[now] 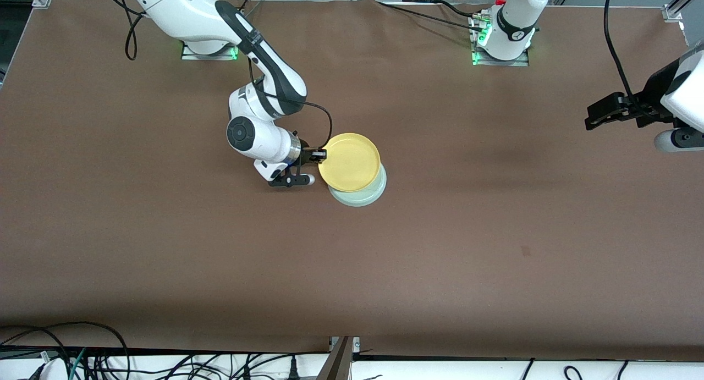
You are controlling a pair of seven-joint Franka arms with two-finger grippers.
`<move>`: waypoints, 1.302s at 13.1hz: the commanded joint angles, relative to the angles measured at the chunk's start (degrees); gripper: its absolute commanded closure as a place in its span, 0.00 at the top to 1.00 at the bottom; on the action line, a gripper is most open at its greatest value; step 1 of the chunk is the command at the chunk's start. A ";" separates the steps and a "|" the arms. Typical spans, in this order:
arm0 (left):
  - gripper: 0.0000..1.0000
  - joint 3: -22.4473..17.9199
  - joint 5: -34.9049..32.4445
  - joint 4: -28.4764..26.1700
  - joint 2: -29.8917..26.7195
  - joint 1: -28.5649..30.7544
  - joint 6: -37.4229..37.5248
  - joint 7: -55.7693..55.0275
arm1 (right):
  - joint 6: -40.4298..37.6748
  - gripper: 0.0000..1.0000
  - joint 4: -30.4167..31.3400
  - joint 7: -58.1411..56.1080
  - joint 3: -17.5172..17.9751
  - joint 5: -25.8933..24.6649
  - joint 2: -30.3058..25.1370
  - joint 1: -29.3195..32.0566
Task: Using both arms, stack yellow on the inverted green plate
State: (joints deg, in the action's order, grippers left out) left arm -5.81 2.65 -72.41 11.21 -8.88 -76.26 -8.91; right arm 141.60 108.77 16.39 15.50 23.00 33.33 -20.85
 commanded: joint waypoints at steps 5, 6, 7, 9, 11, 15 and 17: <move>1.00 0.45 0.42 -18.65 -10.86 2.02 -9.52 1.70 | 5.79 0.00 -0.76 2.42 -0.20 0.91 2.62 -2.79; 1.00 0.45 0.25 -18.65 -10.86 2.11 -9.61 2.05 | 5.79 0.00 -0.84 2.42 -0.20 0.82 2.62 -2.79; 1.00 0.45 -0.01 -18.74 -10.86 2.11 -9.52 2.14 | 5.79 0.00 -0.84 2.42 -0.29 0.82 2.62 -2.79; 1.00 0.45 -2.55 -18.65 -10.94 2.29 -9.52 2.49 | 5.79 0.00 -1.28 2.42 -0.29 0.82 2.62 -2.79; 1.00 0.45 -3.53 -18.39 -10.95 4.56 -9.70 4.86 | 5.70 0.00 -2.07 2.24 -0.38 0.82 2.62 -2.35; 1.00 0.54 -2.83 -18.04 -9.99 5.98 -10.31 5.75 | 5.70 0.00 -2.16 2.24 -0.38 0.73 2.70 -2.26; 1.00 0.63 -2.91 -14.89 -7.88 5.98 -9.96 5.40 | 5.70 0.04 -2.16 2.59 -0.38 0.82 2.88 -2.35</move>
State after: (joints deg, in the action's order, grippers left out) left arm -5.89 0.14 -89.55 1.91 -3.40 -86.11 -4.18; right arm 146.75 107.75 18.31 15.17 23.00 35.02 -22.89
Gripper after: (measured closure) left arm 0.000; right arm 0.982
